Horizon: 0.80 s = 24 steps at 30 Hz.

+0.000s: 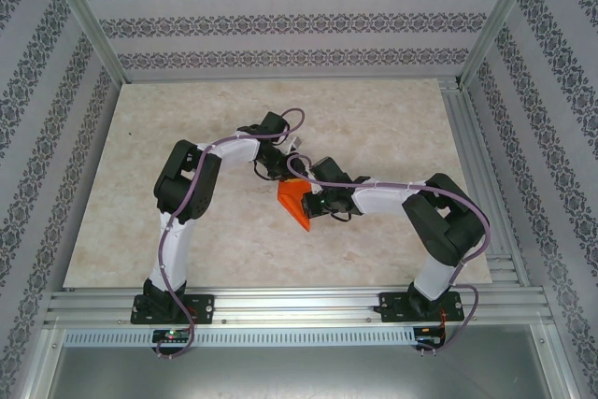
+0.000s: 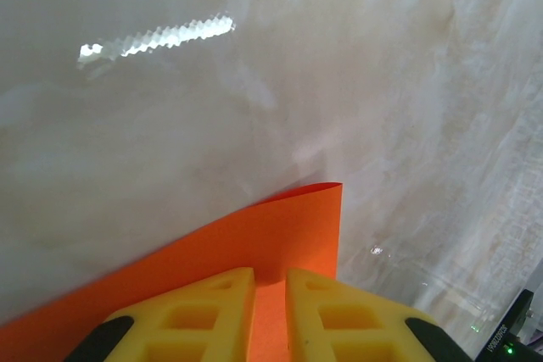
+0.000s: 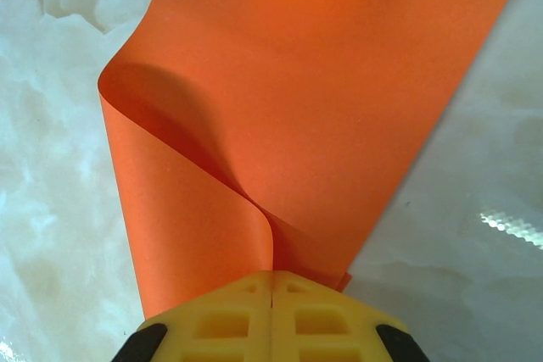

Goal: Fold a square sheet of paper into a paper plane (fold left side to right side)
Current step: Third fold the triangle at the center of the table.

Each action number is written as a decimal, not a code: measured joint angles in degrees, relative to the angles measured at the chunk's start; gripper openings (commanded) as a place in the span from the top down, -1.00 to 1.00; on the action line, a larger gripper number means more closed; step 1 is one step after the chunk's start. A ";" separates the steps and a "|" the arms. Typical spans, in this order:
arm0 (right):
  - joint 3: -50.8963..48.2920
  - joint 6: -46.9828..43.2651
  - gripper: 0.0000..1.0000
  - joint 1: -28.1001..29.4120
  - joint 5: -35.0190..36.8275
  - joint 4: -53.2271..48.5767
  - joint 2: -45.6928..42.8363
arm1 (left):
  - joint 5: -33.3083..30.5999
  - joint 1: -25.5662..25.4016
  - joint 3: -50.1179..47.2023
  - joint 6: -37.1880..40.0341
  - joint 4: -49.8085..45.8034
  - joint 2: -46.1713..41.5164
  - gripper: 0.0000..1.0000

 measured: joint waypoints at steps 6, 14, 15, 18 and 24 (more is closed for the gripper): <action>1.81 -0.02 1.00 0.02 0.00 -2.36 0.98 | 0.17 -0.24 0.72 0.09 -0.39 0.00 0.39; 3.28 0.02 0.99 0.11 0.17 -3.15 2.10 | -1.64 0.11 4.59 1.70 -5.20 -0.15 0.10; 3.39 0.02 0.99 0.11 0.17 -3.21 2.19 | -1.75 0.48 5.03 1.86 -6.08 -0.17 0.09; 3.67 0.02 0.99 0.26 0.22 -3.32 2.38 | -1.75 1.66 6.19 2.14 -7.72 -0.90 0.04; 4.20 0.02 0.98 0.48 0.26 -3.34 2.80 | -1.99 4.83 5.33 2.38 -8.63 -6.45 0.19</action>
